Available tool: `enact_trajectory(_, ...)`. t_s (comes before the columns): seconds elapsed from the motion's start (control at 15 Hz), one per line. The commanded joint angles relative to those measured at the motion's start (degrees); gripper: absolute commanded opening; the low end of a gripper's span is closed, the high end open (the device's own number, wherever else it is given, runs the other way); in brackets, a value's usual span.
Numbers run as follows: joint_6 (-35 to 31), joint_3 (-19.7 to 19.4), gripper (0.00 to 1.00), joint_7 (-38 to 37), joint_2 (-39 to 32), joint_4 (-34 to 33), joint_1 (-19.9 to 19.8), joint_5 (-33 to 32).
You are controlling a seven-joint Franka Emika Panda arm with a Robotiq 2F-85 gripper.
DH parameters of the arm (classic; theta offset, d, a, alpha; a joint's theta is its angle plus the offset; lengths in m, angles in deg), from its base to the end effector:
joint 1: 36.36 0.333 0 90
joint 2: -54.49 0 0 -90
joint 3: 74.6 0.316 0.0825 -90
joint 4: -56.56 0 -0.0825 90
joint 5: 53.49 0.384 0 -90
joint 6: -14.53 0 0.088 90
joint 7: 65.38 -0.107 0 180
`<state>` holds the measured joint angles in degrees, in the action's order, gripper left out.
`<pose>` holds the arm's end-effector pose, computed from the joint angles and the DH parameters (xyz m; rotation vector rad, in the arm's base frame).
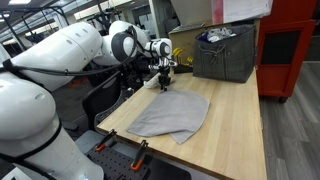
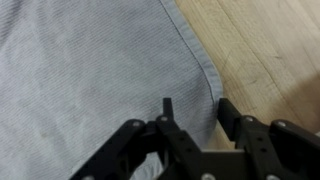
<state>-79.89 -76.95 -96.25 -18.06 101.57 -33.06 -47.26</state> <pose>0.7431 0.0359 0.1120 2.9204 -0.7958 -0.6209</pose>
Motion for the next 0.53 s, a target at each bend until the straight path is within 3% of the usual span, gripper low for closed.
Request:
enact_trajectory(0.0,2.2,-0.6,0.2,-1.3,-1.2,-3.4,0.1,-0.4)
enact_trajectory(0.2,1.6,-0.7,0.01,-1.1,-0.6,-2.7,0.8,-0.8)
enact_trajectory(0.47,0.8,-1.0,0.01,-1.5,1.7,-0.3,1.9,-1.1)
